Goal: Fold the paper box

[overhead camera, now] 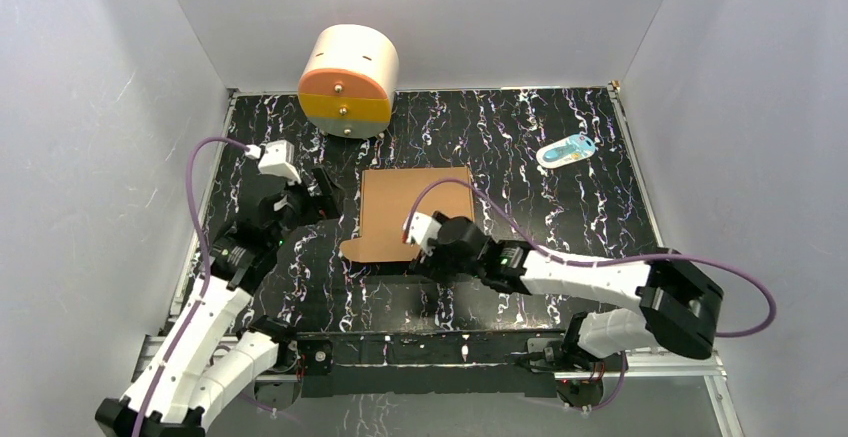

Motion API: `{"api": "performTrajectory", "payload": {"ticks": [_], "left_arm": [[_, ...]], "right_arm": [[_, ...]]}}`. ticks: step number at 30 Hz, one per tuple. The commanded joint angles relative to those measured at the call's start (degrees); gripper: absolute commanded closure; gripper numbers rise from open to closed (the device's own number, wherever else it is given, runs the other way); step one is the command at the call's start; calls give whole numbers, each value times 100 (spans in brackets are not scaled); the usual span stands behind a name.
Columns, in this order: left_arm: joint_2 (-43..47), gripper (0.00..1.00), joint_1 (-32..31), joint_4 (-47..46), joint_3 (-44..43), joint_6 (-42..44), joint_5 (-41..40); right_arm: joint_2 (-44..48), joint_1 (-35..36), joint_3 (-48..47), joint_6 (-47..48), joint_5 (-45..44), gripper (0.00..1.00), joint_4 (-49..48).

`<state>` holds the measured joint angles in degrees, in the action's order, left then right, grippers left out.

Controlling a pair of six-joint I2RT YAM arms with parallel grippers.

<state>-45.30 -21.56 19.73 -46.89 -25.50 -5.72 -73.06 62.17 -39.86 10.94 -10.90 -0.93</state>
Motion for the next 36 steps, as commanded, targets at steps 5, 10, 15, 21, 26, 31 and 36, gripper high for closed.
{"api": "performTrajectory", "payload": {"ticks": [5, 10, 15, 21, 26, 31, 36], "left_arm": [[667, 5, 77, 379, 293, 453, -899], [583, 5, 451, 451, 345, 429, -796], [484, 6, 879, 333, 399, 422, -310], [506, 6, 1072, 312, 439, 409, -201], [504, 6, 1136, 264, 460, 414, -106], [521, 6, 1172, 259, 469, 429, -94], [582, 7, 1172, 222, 447, 417, -122]], "right_arm": [[-885, 1161, -481, 1773, -1839, 17, -151], [-1500, 1546, -407, 2471, -2923, 21, -1066], [-2066, 1787, -297, 3196, -3468, 27, -2029], [-2567, 1898, 20, 4026, -3949, 37, -3097], [-2792, 1996, 243, 4685, -4259, 50, -4147], [-2914, 2066, 221, 4820, -4333, 70, -4337], [-2822, 2127, 213, 4915, -4469, 92, -4314]]}}
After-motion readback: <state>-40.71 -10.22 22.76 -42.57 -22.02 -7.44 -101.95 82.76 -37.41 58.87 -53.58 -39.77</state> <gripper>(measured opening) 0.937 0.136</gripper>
